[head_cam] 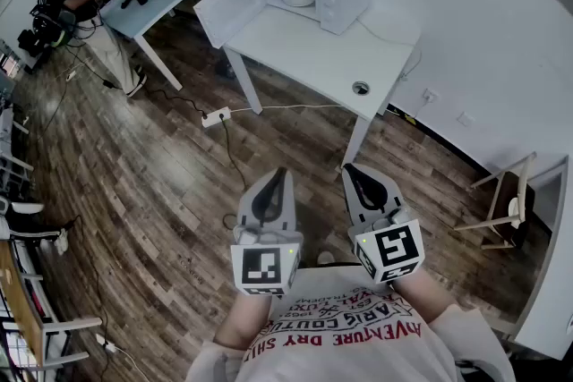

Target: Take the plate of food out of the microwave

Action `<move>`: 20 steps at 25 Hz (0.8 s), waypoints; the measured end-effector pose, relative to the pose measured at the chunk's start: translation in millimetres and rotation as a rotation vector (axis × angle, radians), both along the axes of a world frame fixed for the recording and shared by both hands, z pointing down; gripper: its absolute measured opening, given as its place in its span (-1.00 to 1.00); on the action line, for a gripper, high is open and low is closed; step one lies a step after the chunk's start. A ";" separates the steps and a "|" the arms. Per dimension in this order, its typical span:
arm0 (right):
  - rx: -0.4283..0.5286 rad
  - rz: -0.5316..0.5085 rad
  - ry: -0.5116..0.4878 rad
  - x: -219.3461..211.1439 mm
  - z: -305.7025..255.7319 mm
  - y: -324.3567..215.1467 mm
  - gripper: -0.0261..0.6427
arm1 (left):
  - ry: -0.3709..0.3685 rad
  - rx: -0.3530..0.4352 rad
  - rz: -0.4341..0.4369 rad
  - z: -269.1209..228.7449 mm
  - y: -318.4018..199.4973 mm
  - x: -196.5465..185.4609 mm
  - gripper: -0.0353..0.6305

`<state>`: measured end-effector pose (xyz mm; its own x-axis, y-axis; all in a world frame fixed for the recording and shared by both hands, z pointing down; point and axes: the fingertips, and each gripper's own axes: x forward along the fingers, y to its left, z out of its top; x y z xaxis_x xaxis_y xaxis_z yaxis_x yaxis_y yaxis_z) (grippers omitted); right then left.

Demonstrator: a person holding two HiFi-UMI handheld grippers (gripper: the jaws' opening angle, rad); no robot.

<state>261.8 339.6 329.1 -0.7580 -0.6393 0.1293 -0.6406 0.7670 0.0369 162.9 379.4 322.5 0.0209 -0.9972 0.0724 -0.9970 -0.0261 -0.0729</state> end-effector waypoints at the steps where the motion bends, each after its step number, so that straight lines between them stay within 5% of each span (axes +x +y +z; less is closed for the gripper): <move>1: 0.002 0.000 -0.001 -1.8 -0.6 0.4 -0.89 | 0.003 -0.006 0.005 -1.1 0.2 0.5 -0.86; 12: 0.003 0.022 -0.063 -8.1 -8.4 -4.9 -0.89 | -0.029 -0.023 0.029 -1.9 0.1 -5.3 -0.86; 20: -0.026 0.019 -0.058 -15.5 -3.6 -16.3 -0.89 | 0.027 -0.071 0.020 8.7 -8.4 -14.1 -0.86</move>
